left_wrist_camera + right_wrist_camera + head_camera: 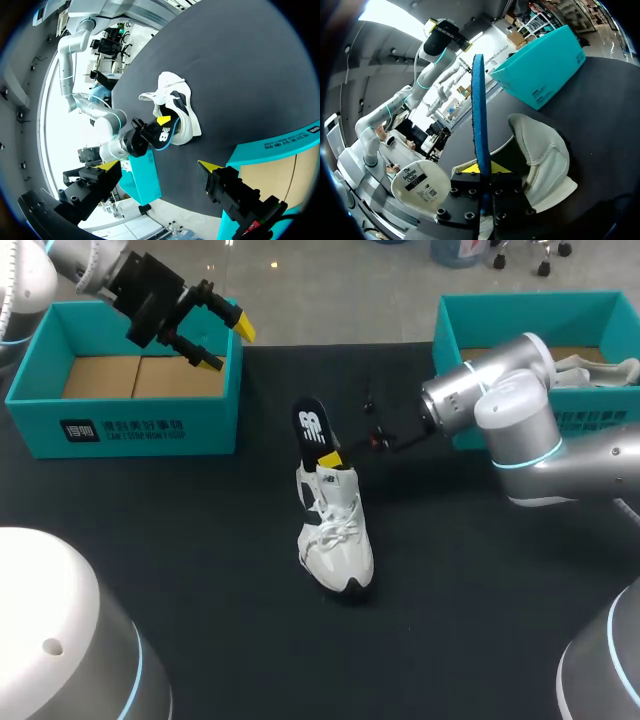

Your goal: Take the shoe out of the shoebox, open the shoe tongue, remove and reinsert the insole, then place the shoe into the shoebox

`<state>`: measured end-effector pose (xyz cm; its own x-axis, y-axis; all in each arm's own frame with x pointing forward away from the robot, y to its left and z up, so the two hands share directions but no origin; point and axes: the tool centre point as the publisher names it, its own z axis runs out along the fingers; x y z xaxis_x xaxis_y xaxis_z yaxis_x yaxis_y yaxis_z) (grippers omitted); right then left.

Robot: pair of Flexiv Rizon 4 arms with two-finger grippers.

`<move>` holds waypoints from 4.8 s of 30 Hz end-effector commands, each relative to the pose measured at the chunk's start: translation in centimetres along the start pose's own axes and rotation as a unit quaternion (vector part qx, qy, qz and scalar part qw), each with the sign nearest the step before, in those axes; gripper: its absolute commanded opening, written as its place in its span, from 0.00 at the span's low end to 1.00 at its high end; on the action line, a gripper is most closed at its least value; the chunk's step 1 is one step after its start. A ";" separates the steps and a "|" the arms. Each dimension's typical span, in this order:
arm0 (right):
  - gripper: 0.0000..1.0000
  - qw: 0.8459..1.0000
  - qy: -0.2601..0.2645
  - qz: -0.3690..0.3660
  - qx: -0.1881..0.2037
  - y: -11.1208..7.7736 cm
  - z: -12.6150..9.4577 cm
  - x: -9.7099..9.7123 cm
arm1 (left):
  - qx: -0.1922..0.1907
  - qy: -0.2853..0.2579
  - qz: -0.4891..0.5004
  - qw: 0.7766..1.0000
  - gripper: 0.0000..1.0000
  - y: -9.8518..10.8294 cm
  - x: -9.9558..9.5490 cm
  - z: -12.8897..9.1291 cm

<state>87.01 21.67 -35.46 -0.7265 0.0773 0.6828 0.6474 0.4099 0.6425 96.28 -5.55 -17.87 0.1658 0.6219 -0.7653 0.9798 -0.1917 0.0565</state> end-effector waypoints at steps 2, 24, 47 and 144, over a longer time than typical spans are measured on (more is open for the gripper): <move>0.42 1.000 -0.012 -0.011 -0.010 0.6 -0.3 0.3 | 0.000 0.001 0.000 1.000 1.00 0.0 0.0 0.0; 0.01 1.000 -0.015 -0.015 -0.017 3.3 -0.2 -0.7 | 0.000 0.001 0.000 1.000 1.00 0.0 0.0 0.0; 0.43 0.999 -0.026 0.017 -0.035 0.8 0.2 0.7 | 0.000 0.001 0.000 1.000 1.00 0.0 0.0 0.0; 0.91 0.998 -0.049 -0.007 0.031 3.0 -0.2 2.1 | 0.000 0.001 0.000 1.000 1.00 0.0 0.0 0.0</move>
<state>87.51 22.94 -32.89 -0.7536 0.1492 0.6402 0.6265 0.4580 0.6307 96.28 -5.54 -17.87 0.1658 0.6220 -0.7652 0.9798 -0.1917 0.0565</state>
